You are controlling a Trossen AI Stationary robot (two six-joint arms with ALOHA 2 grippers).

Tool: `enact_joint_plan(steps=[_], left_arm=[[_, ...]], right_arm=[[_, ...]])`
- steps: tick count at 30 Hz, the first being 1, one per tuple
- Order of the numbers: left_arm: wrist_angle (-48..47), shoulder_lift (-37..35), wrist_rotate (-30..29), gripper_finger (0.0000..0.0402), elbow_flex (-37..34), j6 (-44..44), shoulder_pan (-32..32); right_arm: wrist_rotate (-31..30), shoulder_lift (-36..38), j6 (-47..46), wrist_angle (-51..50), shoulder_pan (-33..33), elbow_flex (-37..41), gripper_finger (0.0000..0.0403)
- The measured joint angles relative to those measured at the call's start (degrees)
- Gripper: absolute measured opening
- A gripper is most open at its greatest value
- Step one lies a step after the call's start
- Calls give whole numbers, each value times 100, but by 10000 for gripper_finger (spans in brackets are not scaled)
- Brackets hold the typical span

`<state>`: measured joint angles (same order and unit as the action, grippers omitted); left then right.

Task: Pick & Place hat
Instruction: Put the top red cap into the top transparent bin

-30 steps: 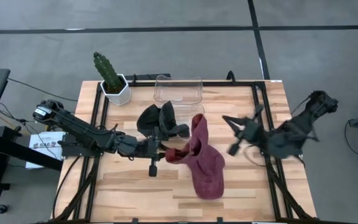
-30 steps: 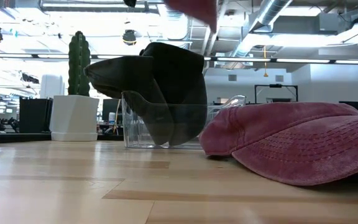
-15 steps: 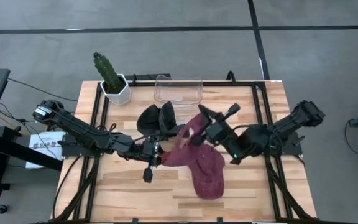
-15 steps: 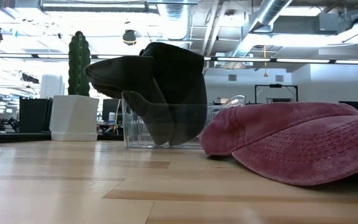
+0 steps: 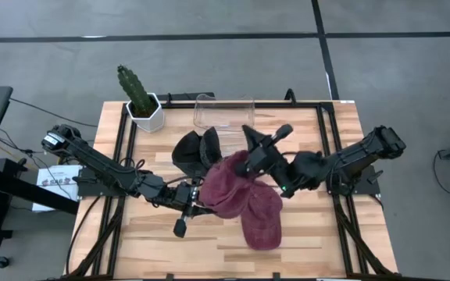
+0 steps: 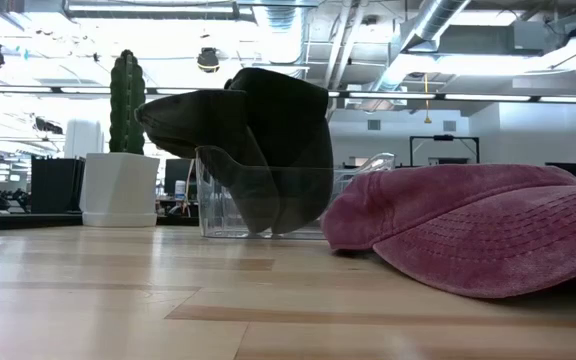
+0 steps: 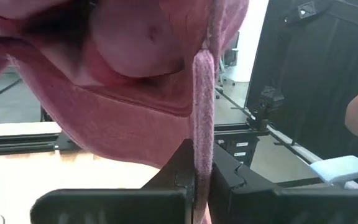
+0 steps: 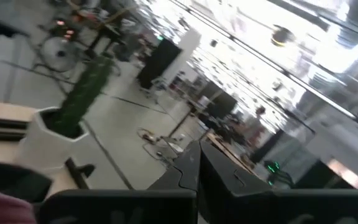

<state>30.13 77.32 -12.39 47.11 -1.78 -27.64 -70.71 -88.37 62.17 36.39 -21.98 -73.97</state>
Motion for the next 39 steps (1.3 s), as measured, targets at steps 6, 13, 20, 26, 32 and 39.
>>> enact_joint_plan(steps=[6, 13, 20, 26, 32, 39], left_arm=[[34, 0, -53, 11, 1, 22, 33], [52, -2, -89, 11, 1, 39, 42], [-5, -2, -107, 11, 1, 24, 42], [-52, -2, -101, 11, 1, 22, 42], [-47, -2, -99, 11, 1, 22, 42], [81, -4, -457, 11, 1, 141, 57]], right_arm=[[577, -1, -214, -377, -387, -1, 0], [987, -4, -200, -857, -858, -506, 0], [1079, -6, -31, -874, -832, -1332, 0], [982, -3, 286, -780, -170, -1588, 0], [904, -1, -1066, -1923, 523, -1588, 0], [932, -3, -3225, -4089, 405, -1588, 0]])
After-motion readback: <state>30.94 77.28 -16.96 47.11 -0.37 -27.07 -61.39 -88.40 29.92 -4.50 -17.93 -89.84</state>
